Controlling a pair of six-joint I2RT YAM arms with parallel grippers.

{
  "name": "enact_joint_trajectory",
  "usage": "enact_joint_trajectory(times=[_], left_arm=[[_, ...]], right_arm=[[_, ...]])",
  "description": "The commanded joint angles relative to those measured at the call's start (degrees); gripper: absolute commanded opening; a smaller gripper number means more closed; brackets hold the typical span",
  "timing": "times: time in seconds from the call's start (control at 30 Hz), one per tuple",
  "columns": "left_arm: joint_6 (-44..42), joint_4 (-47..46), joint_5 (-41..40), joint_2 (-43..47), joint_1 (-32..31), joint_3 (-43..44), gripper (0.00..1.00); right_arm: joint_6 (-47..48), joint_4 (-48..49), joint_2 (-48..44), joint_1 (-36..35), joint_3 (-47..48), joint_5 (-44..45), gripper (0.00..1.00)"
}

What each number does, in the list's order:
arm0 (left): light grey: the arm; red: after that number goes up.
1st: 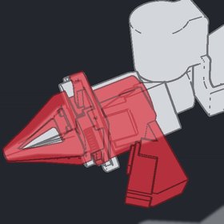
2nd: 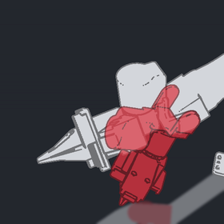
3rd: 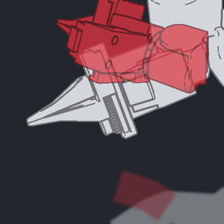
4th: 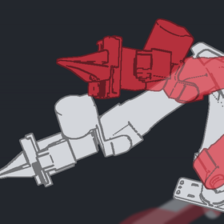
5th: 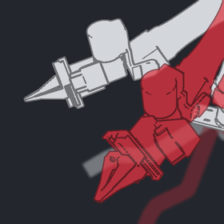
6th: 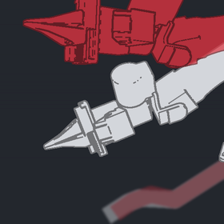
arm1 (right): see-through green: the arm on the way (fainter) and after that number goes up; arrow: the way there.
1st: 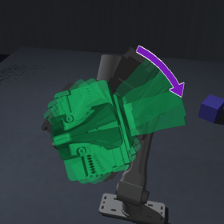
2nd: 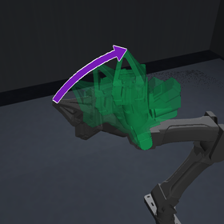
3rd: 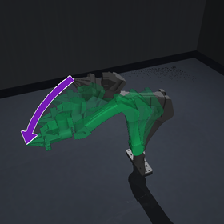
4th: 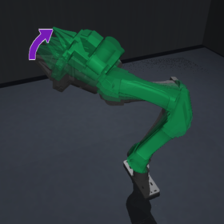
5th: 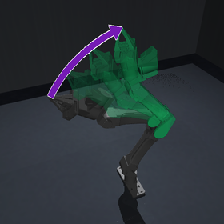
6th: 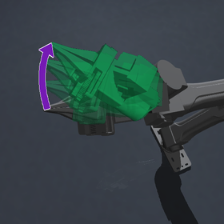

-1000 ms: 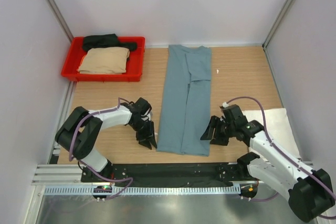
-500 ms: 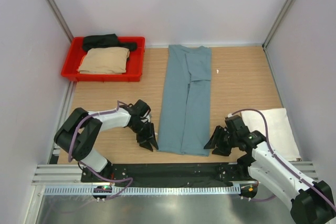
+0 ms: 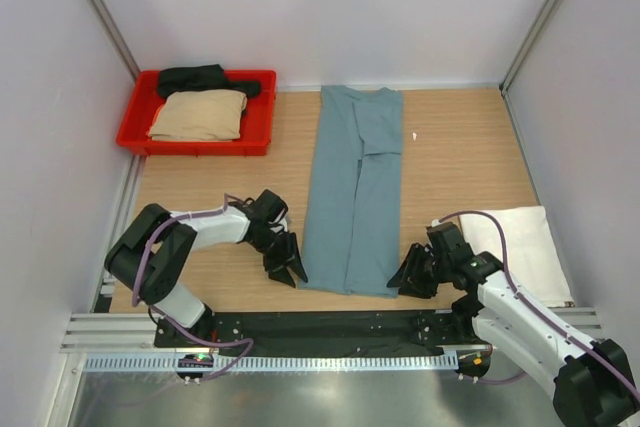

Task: Fold and stack the t-shirts
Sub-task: Fold the tshirt

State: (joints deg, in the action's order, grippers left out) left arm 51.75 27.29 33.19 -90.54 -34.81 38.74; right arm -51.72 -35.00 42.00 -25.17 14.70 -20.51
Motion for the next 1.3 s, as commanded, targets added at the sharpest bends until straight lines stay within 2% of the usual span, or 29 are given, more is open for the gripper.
enact_joint_trajectory(times=[0.0, 0.27, 0.53, 0.7, 1.03, 1.27], left_arm=[[-0.4, -5.0, -4.0, -2.2, -0.2, -1.6, 0.40], [-2.0, -2.3, -9.5, -0.2, -0.2, -1.1, 0.38], [-3.8, -7.4, -14.1, 4.8, -0.3, -3.9, 0.38], [-2.7, -13.0, -12.8, 6.4, -0.3, -7.9, 0.37], [-1.7, -15.1, -11.2, 4.9, -1.3, -9.6, 0.34], [-0.9, -14.0, -11.3, 3.8, -1.3, -9.9, 0.25]], right_arm=[[-0.3, 1.1, 0.1, -0.3, -1.3, 0.6, 0.44], [-0.5, 0.5, -0.6, -0.3, -1.7, 0.5, 0.44], [-0.9, 1.9, -0.5, -0.3, -2.8, -0.1, 0.44], [-0.9, 2.3, -0.4, -0.3, -2.7, -0.5, 0.43], [-0.6, 1.8, 0.1, -0.3, -2.3, -0.2, 0.42], [-0.7, 1.6, -0.2, -0.3, -2.3, 0.6, 0.38]])
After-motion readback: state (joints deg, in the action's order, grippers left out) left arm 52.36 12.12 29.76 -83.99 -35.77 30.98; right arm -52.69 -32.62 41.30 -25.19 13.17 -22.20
